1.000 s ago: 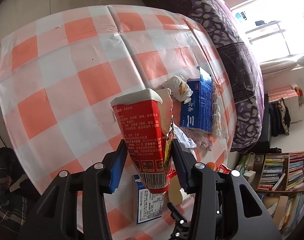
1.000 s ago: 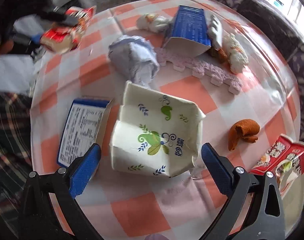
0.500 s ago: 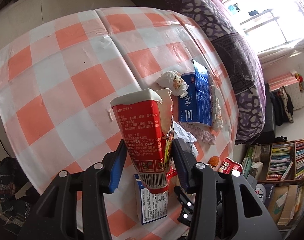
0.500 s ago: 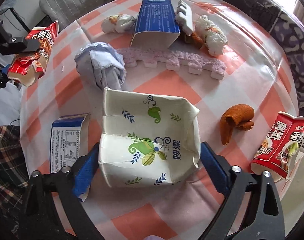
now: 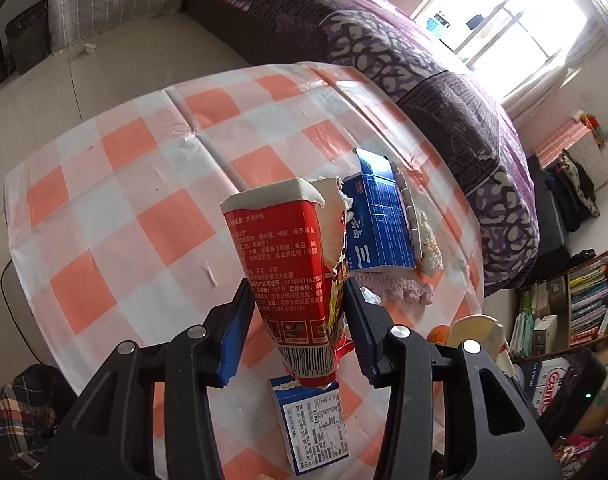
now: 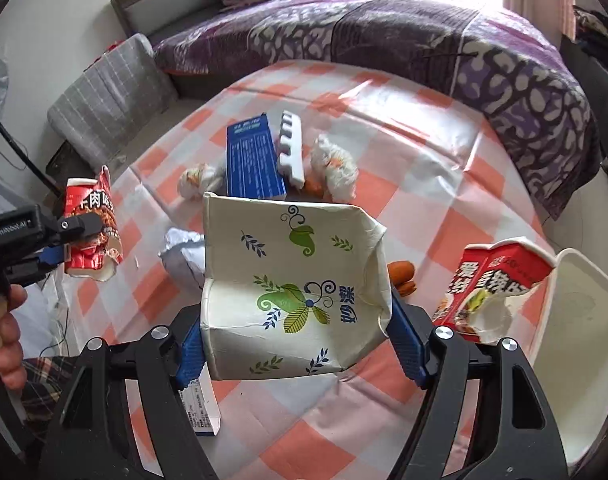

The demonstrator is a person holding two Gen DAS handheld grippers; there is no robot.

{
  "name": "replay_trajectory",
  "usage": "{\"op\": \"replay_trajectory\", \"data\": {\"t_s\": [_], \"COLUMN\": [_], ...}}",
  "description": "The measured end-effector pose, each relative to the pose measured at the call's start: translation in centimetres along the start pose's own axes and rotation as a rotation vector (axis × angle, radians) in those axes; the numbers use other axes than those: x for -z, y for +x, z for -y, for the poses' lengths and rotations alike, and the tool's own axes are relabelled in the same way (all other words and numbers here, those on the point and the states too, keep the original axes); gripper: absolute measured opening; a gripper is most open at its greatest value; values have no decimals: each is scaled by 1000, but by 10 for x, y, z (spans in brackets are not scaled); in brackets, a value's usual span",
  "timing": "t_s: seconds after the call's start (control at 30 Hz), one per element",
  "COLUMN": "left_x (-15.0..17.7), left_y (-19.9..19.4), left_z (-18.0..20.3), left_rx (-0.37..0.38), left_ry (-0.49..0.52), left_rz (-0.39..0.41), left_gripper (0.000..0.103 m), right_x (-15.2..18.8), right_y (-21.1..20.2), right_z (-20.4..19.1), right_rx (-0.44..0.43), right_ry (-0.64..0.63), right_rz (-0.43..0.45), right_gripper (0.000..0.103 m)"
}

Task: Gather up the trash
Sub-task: 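Grasp the white leaf-print paper carton with the right tool while the left tool holds the red carton, then carry both cartons to the white bin and open the right tool over it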

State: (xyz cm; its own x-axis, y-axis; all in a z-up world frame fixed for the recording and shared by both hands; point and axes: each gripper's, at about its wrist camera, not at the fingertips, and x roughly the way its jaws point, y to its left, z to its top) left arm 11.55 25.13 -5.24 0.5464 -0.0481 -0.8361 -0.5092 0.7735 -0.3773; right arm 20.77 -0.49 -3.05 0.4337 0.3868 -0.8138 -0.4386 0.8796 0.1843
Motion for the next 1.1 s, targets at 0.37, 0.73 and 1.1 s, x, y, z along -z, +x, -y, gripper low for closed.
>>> {"op": "replay_trajectory", "data": {"t_s": [0.37, 0.73, 1.1], "left_x": [14, 42, 70], "left_y": [-19, -27, -20], "left_z": [46, 108, 155], "left_rx": [-61, -43, 18], "left_ry": [158, 328, 433], "left_rz": [200, 297, 260], "left_gripper": [46, 46, 46], "right_x": [32, 37, 44], "right_y": [-24, -40, -65], "right_z": [19, 42, 86], "right_rx": [152, 227, 263], "right_ry": [87, 125, 222], "right_rz": [172, 209, 218], "right_gripper": [73, 73, 73]}}
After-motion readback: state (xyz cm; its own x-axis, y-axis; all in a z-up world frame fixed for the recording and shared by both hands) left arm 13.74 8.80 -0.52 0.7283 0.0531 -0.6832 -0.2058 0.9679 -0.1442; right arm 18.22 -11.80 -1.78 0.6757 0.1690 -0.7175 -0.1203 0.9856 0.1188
